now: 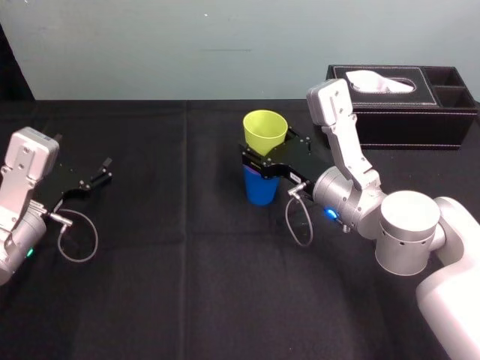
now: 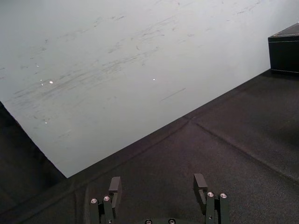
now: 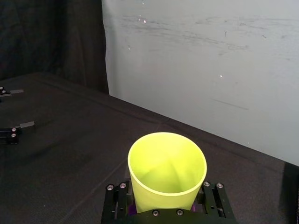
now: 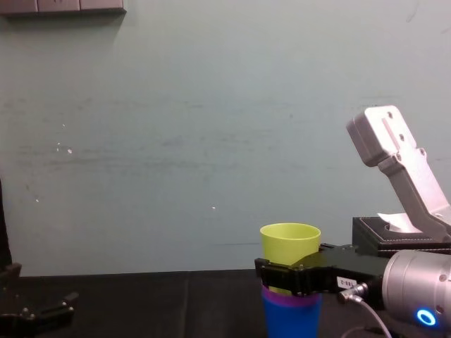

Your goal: Stack the three plastic cups sequentially using one hand.

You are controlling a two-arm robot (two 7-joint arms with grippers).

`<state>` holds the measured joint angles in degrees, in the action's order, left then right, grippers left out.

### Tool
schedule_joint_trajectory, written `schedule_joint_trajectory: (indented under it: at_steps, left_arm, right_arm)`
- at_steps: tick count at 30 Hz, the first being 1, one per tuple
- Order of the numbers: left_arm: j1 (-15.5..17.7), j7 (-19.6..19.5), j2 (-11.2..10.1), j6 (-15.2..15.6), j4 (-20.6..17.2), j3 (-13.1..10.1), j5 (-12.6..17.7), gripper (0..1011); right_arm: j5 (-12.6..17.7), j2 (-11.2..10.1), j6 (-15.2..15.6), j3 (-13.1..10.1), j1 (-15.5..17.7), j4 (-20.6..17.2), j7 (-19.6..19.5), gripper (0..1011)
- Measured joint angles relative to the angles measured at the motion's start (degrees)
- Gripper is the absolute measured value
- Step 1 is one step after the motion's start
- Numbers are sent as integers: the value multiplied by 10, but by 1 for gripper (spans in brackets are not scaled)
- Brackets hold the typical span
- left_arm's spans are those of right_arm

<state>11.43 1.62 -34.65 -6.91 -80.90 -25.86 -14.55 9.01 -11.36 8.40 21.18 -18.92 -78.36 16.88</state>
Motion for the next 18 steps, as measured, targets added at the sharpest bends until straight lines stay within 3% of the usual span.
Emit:
schedule_joint_trajectory:
  at_steps: [18]
  left_arm:
    - [0,0,0,0,0,0,0,1011]
  right_arm:
    - [0,0,0,-1,0,1,2,726]
